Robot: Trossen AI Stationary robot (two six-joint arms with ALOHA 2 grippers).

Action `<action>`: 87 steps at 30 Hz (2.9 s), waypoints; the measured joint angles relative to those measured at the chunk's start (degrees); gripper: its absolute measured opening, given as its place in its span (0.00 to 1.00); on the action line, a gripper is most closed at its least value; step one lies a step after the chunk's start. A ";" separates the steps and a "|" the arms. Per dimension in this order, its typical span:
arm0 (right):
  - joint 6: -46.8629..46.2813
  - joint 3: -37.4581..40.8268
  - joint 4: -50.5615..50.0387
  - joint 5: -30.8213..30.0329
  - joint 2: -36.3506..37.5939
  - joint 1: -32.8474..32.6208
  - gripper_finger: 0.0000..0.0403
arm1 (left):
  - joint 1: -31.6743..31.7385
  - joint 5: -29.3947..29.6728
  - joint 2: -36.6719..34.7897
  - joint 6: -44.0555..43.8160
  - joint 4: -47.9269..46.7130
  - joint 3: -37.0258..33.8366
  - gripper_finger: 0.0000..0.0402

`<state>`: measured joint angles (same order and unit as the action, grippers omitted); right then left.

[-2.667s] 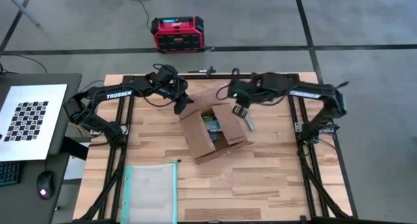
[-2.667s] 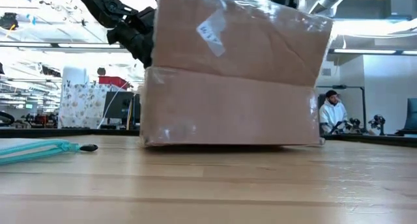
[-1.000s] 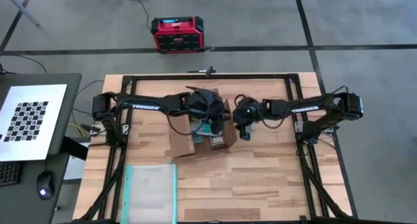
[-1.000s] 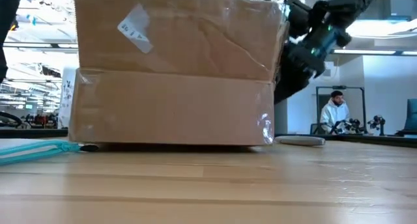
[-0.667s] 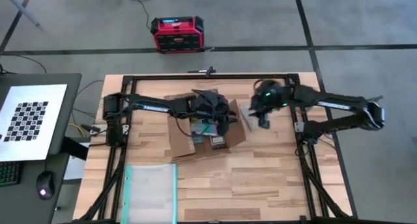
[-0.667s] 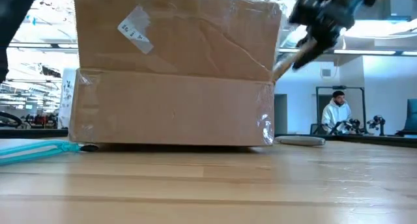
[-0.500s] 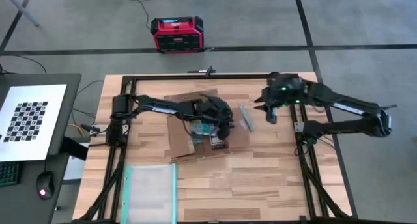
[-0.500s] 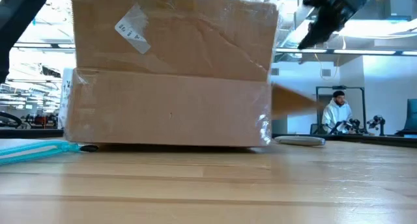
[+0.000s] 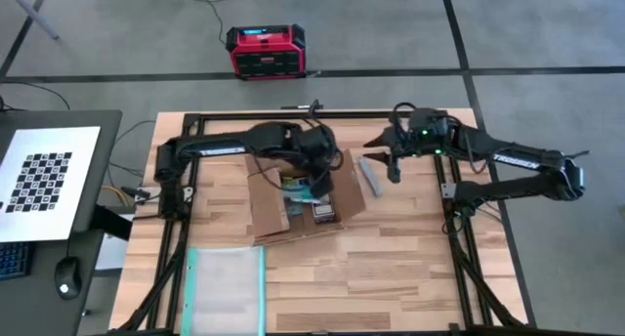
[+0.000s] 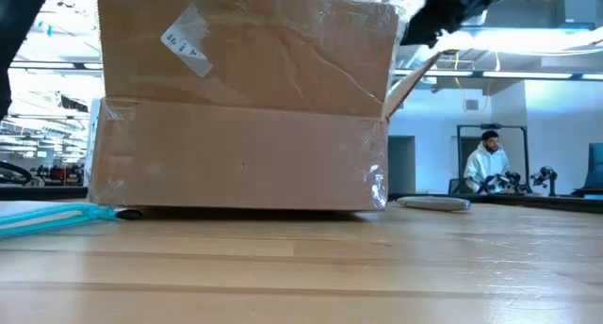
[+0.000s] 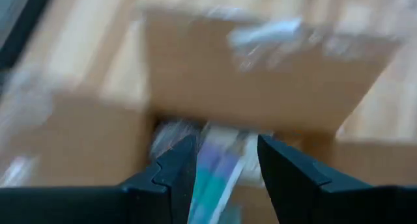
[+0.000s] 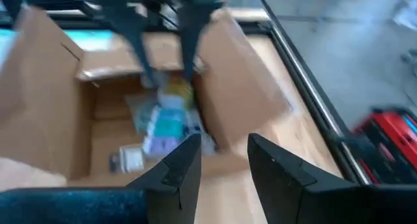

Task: Unpack boxes
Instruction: Open the cardboard box using the gray cutter

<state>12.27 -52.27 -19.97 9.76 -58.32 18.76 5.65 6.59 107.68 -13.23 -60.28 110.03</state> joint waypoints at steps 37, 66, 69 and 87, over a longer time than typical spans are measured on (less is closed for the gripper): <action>-3.31 -30.54 10.24 0.15 -59.97 -15.94 0.29 | -30.80 20.18 -52.12 -33.95 31.11 -82.86 0.36; -12.06 -36.70 27.76 0.37 -62.82 -19.25 0.29 | -15.27 16.52 -52.20 -14.29 59.89 -90.78 0.36; -11.03 -36.51 26.49 0.22 -62.93 -19.25 0.29 | -15.27 10.88 -52.82 -19.13 54.96 -90.76 0.36; -10.27 -36.77 25.73 0.17 -62.80 -18.98 0.29 | -19.72 14.41 -77.44 -20.12 53.02 -83.02 0.36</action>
<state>2.00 -89.04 5.76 9.93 -121.12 -0.23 -14.08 21.00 30.25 -33.36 -7.25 27.00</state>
